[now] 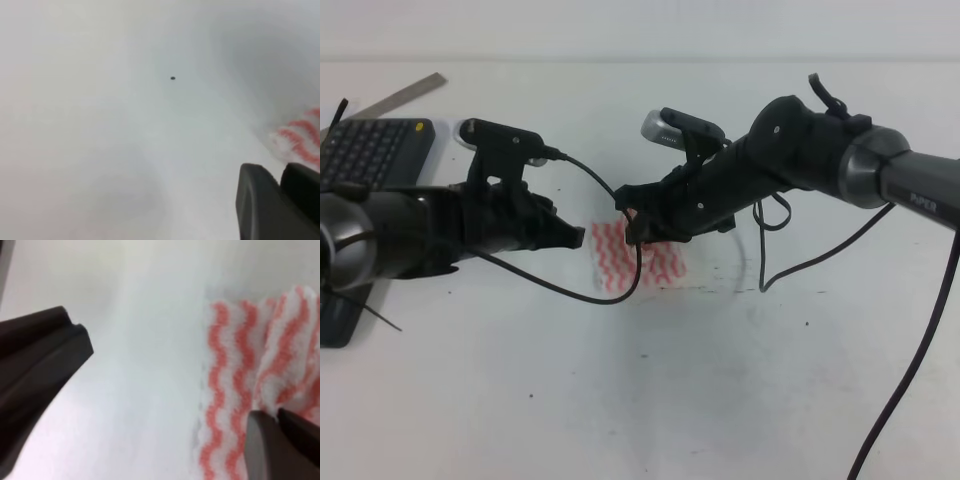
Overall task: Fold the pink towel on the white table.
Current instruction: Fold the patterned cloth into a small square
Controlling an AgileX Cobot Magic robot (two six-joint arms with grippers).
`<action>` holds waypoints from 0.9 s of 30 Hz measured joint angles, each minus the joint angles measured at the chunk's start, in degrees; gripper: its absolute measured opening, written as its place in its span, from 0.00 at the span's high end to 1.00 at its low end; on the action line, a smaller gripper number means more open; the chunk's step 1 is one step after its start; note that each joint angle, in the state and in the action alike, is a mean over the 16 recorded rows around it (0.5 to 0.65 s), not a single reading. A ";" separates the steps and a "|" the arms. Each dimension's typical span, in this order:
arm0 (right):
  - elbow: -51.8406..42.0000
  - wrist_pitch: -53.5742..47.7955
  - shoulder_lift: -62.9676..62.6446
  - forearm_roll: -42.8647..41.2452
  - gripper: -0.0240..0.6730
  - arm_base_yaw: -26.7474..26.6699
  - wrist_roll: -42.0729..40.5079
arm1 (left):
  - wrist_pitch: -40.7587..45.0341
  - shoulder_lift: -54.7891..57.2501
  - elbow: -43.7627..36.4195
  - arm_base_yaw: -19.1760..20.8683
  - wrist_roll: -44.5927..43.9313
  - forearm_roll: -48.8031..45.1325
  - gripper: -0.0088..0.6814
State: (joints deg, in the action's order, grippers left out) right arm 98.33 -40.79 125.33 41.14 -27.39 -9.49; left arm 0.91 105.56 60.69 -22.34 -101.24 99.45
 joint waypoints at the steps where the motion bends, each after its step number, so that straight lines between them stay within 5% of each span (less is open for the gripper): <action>1: 0.00 0.10 0.00 0.13 0.93 0.00 -0.03 | 0.11 -0.10 0.00 0.11 0.00 0.06 0.87; 13: 0.00 0.56 -0.09 1.24 0.74 -0.01 -0.47 | 1.32 -0.49 0.00 0.45 0.00 0.39 0.91; 27: 0.00 -1.26 0.10 3.46 0.71 0.00 -2.21 | 5.12 -0.80 0.01 0.48 0.40 0.37 0.93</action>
State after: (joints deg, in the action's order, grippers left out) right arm 98.33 -42.05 125.43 44.60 -27.38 -11.70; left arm 6.04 104.76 60.70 -21.86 -100.84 99.82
